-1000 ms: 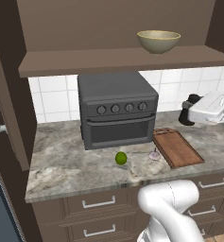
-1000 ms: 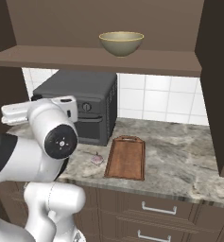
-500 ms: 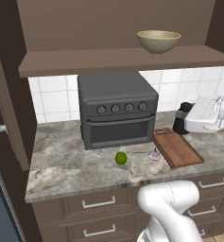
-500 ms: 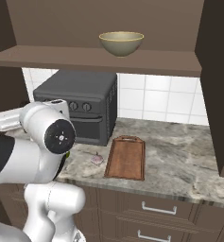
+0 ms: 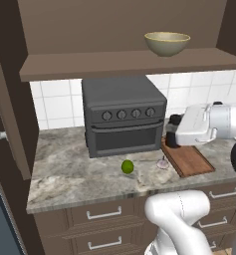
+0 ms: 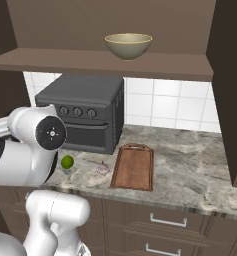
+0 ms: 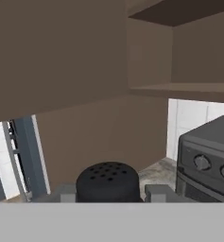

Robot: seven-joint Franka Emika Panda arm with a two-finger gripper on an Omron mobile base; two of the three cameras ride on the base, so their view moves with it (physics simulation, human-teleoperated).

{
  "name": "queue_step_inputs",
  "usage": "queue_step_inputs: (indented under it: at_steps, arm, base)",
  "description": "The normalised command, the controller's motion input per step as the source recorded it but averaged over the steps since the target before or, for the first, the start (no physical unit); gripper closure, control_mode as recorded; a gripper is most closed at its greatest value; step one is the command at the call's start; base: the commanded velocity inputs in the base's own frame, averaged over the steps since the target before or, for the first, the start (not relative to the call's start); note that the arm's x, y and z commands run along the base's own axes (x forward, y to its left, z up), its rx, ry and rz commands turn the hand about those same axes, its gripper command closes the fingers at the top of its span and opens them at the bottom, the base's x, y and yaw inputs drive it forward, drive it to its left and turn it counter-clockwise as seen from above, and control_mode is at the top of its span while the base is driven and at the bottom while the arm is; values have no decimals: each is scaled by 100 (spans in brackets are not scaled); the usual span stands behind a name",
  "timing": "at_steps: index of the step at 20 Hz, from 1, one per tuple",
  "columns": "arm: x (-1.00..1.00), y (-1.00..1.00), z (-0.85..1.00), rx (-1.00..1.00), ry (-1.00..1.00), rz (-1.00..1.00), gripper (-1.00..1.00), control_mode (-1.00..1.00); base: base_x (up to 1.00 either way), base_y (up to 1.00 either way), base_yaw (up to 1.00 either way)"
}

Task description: Open the cabinet. Place the bowl and condiment on the counter. Then place the lime and garlic on the cutting board.

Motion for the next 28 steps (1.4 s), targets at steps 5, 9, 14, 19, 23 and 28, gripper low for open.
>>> queue_step_inputs:
  at_steps: [5,9,14,19,23,28]
  arm:
    - [0,53,-39,1,-2,5,100,-100]
    - [0,40,-47,2,-1,5,100,-100]
    - [0,32,-50,6,-1,5,100,-100]
    - [0,29,-52,9,-2,5,100,-100]
    - [0,17,-55,13,-2,6,100,-100]
    - [-8,17,-53,14,-4,5,100,-100]
  base:
    - [0,0,0]
    - [0,0,0]
    - [0,0,0]
    - [0,0,0]
    - [0,0,0]
    - [0,0,0]
